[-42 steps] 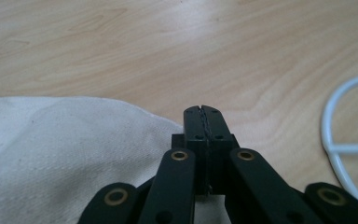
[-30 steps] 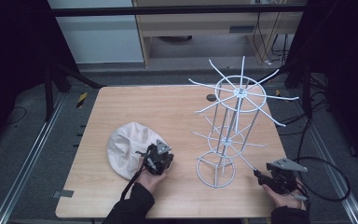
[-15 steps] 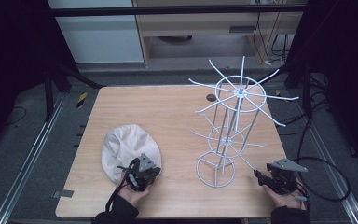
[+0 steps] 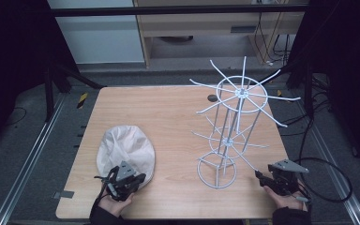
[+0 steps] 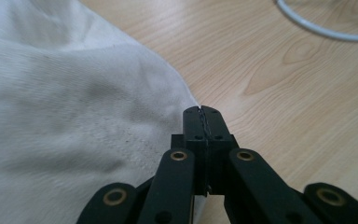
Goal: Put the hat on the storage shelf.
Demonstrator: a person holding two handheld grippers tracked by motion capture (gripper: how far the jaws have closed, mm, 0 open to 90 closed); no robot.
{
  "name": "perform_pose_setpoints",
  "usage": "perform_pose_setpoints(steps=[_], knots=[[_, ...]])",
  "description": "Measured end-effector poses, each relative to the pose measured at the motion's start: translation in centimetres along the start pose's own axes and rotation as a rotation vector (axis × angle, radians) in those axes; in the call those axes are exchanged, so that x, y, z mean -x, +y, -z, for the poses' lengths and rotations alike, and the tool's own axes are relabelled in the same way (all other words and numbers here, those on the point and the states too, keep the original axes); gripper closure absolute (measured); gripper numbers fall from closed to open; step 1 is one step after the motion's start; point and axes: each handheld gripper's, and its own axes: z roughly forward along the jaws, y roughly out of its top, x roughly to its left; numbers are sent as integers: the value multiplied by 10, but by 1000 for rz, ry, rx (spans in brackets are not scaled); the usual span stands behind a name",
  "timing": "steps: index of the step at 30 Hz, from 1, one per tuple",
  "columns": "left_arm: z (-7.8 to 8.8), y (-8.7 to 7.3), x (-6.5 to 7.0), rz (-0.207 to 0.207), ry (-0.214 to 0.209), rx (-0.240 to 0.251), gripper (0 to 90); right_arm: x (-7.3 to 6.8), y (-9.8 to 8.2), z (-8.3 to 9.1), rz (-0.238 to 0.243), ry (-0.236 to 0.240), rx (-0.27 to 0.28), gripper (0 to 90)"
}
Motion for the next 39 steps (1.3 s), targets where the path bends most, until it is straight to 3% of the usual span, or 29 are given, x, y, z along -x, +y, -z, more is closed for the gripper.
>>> perform_pose_setpoints(steps=[3,4,5,7,11,12,13,18,23,29,33,38,39], knots=[[21,12,-5,36,7,76,871,0,0,0,-12,0,-1,422],[21,12,-5,36,7,76,847,0,0,0,-12,0,-2,422],[34,22,-14,70,35,134,822,0,0,0,-5,0,-2,421],[46,33,-27,113,61,177,785,0,0,0,-11,2,-3,420],[57,52,-52,171,161,202,677,1,0,0,-6,4,-1,415],[57,52,-52,171,161,202,644,1,0,0,-6,4,-1,415],[55,59,-66,199,211,190,602,1,0,0,-8,2,-4,412],[34,62,-88,260,276,123,535,1,0,0,-9,3,-2,407],[11,51,-88,280,302,60,474,2,0,-1,-15,5,-6,403],[1,41,-91,305,334,20,436,1,0,-1,-9,6,-10,395],[-5,38,-91,294,361,-7,477,1,0,-2,-11,10,-14,392],[-15,36,-92,284,385,-49,711,1,0,-2,-7,10,-14,389],[-17,35,-93,300,378,-58,711,1,0,-2,-7,10,-14,389]])
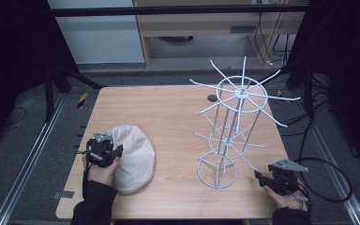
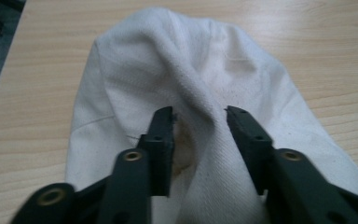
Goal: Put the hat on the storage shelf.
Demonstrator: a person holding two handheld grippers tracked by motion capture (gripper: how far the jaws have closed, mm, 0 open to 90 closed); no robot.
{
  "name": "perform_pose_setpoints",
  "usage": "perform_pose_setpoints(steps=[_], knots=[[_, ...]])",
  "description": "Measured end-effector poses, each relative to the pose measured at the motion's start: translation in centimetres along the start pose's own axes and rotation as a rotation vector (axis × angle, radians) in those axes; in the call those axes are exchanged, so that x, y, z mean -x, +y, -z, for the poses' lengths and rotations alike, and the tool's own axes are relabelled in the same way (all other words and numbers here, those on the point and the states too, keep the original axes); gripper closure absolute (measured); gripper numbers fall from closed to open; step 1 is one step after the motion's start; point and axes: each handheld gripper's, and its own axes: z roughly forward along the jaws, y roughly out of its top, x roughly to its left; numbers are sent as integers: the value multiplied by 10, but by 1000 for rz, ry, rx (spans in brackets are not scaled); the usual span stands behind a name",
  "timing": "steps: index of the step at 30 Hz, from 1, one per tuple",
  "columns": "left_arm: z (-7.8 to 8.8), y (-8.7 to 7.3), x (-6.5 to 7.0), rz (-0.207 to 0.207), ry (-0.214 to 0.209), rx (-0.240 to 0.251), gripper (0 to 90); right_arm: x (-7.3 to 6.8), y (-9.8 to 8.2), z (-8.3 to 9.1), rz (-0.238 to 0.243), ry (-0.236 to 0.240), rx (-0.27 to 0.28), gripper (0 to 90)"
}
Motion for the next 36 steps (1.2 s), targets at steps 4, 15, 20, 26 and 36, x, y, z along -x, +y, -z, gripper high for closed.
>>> perform_pose_setpoints(steps=[4,15,20,26,36], knots=[[-3,1,-3,13,-22,-16,877,0,0,0,-1,3,-3,389],[26,11,-4,-8,-170,130,883,-1,2,1,-16,15,9,388],[46,21,-4,-50,-259,248,883,-2,2,1,-2,7,26,375],[58,30,-2,-67,-358,352,883,-4,3,1,0,10,41,365],[106,41,6,-98,-476,560,883,-4,3,1,7,6,52,354]])
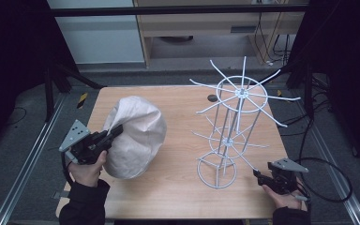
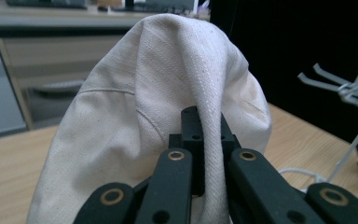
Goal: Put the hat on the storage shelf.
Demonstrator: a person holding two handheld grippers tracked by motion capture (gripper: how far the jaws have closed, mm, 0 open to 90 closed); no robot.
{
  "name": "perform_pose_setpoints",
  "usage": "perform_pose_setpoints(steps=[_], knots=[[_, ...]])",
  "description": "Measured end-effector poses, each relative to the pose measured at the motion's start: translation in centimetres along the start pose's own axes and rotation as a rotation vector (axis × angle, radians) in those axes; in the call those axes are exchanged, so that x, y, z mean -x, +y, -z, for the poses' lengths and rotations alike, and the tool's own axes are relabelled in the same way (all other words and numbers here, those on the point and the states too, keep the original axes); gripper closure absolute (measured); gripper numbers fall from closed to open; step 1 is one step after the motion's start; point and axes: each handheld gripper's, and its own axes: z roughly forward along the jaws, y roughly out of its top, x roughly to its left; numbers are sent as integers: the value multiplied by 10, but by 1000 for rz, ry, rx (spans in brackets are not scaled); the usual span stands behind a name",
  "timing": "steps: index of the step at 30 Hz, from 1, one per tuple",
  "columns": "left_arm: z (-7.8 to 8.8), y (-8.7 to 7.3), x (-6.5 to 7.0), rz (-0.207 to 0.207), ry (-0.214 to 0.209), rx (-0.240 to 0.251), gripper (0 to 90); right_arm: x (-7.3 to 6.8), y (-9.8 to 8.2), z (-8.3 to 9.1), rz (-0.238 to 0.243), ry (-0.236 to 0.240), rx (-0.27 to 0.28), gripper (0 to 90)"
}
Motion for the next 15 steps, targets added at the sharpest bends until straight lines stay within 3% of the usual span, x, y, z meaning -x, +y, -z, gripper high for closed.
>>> perform_pose_setpoints(steps=[1,2,4,5,11,15], knots=[[0,0,0,0,0,0,884,0,0,0,-1,-1,-1,354],[5,5,3,-6,-11,38,883,0,0,0,3,-4,0,353],[8,7,4,-7,-18,52,883,0,0,0,3,-4,0,352],[12,11,7,-12,-24,84,883,1,0,0,7,-5,5,351],[24,25,15,-20,-63,167,883,0,1,0,8,-3,10,350],[28,31,19,-24,-80,204,883,-1,1,0,10,-4,12,349]])
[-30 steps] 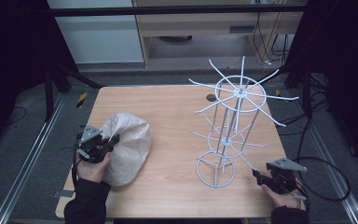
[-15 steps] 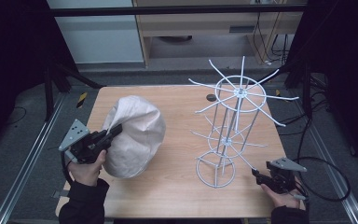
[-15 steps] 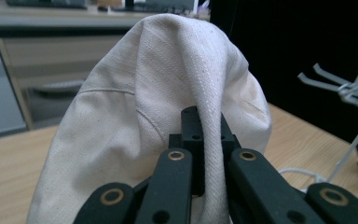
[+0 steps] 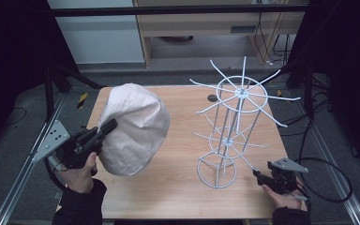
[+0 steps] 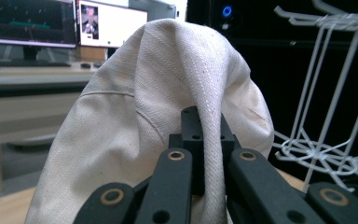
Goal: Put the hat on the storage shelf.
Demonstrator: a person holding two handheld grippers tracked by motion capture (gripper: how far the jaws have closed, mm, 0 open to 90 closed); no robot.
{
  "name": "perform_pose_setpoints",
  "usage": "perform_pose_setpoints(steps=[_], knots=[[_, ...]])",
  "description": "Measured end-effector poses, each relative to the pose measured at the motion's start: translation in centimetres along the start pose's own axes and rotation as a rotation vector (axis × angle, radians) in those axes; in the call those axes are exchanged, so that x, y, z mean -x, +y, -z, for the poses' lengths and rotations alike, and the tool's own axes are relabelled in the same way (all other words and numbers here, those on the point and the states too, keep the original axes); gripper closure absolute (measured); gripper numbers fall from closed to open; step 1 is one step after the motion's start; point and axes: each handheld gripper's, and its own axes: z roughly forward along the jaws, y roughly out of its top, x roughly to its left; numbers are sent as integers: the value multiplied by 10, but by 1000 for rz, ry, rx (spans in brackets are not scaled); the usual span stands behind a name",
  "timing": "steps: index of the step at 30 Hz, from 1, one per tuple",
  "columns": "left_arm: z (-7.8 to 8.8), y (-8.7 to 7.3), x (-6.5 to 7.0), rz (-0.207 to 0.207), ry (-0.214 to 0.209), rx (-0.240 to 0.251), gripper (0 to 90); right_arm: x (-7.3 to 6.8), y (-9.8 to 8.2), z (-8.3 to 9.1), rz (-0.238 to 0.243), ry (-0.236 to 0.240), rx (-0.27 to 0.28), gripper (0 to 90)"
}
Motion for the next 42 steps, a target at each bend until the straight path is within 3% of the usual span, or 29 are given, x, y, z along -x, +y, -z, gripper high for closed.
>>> perform_pose_setpoints(steps=[6,13,26,31,38,42], knots=[[2,12,8,-10,-31,68,883,-1,0,0,3,3,3,345],[5,29,12,10,-87,156,884,-2,0,-1,6,-1,3,342],[9,47,20,32,-166,268,883,0,-1,-1,3,-4,5,339],[10,55,24,21,-175,306,884,-1,0,-1,1,-1,2,339],[3,66,25,22,-201,343,883,-1,-1,-1,-2,-3,0,339],[-8,71,22,44,-232,367,884,-1,-1,-1,-5,0,-2,339]])
